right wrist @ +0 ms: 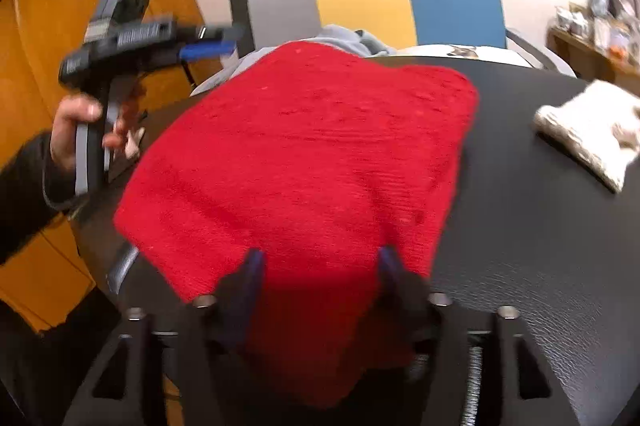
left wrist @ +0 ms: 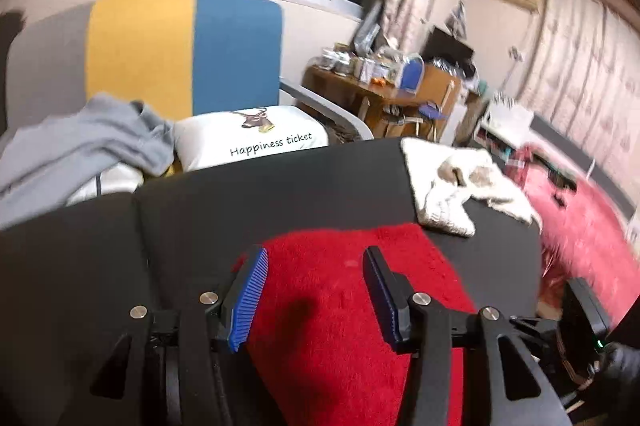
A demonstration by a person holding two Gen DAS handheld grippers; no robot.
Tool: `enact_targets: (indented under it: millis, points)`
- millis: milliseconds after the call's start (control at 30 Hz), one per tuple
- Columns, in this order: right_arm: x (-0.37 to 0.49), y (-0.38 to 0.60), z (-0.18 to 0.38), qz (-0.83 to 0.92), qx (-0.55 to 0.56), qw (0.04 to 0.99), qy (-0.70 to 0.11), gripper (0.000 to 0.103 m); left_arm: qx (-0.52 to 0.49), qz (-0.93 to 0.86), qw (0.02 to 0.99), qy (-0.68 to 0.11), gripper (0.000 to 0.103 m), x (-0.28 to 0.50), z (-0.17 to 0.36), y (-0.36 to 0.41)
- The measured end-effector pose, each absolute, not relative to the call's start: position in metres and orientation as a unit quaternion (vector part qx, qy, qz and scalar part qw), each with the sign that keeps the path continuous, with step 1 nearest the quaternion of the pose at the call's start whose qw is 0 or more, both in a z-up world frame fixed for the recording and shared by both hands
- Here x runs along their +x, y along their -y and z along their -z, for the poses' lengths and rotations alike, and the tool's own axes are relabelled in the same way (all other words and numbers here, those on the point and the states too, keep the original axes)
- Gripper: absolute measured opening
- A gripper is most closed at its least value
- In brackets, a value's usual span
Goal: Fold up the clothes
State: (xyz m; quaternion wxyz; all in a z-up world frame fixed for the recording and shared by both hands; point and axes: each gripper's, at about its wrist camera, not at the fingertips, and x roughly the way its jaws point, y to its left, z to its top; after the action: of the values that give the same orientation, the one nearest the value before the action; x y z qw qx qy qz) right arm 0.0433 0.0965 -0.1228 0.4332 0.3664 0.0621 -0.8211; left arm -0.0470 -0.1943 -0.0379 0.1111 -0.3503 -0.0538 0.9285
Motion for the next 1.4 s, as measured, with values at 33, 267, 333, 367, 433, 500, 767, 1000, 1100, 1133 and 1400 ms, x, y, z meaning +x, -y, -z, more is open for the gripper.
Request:
enact_targets:
  millis: [33,267,333,367,433,500,767,1000,1100,1133,1400]
  points:
    - [0.046,-0.09,0.123,0.82,0.365,0.434,-0.075,0.086,-0.388,-0.915,0.101,0.041,0.05,-0.064,0.052,0.19]
    - [0.049,-0.072,0.127,0.821,0.364,0.428,-0.103,0.103,-0.44,-0.894,0.066,0.048,0.058,-0.105,0.108,0.183]
    - [0.047,-0.073,0.127,0.819,0.366,0.43,-0.102,0.103,-0.433,-0.897,0.068,0.055,0.058,-0.102,0.106,0.188]
    - [0.046,-0.072,0.127,0.819,0.366,0.43,-0.104,0.103,-0.429,-0.898,0.069,0.07,0.058,-0.1,0.102,0.193]
    - [0.045,-0.071,0.126,0.817,0.368,0.428,-0.112,0.103,-0.42,-0.899,0.072,0.1,0.058,-0.097,0.094,0.203]
    - [0.045,-0.07,0.125,0.817,0.371,0.426,-0.116,0.103,-0.391,-0.912,0.063,0.111,0.058,-0.08,0.08,0.212]
    - [0.044,-0.068,0.121,0.824,0.376,0.408,-0.117,0.103,-0.307,-0.939,0.1,0.12,0.055,0.036,0.055,0.216]
    - [0.039,-0.066,0.111,0.822,0.38,0.405,-0.125,0.103,-0.317,-0.932,0.145,0.095,0.055,0.109,0.089,0.173]
    - [0.041,-0.068,0.091,0.826,0.365,0.411,-0.128,0.103,-0.346,-0.925,0.13,0.091,0.055,0.114,0.112,0.162]
    - [0.039,-0.068,0.08,0.83,0.352,0.413,-0.13,0.103,-0.356,-0.921,0.125,0.098,0.055,0.115,0.119,0.162]
    - [-0.015,-0.024,0.069,0.81,0.367,0.44,-0.125,0.103,-0.386,-0.912,0.083,0.107,0.056,0.115,0.143,0.162]
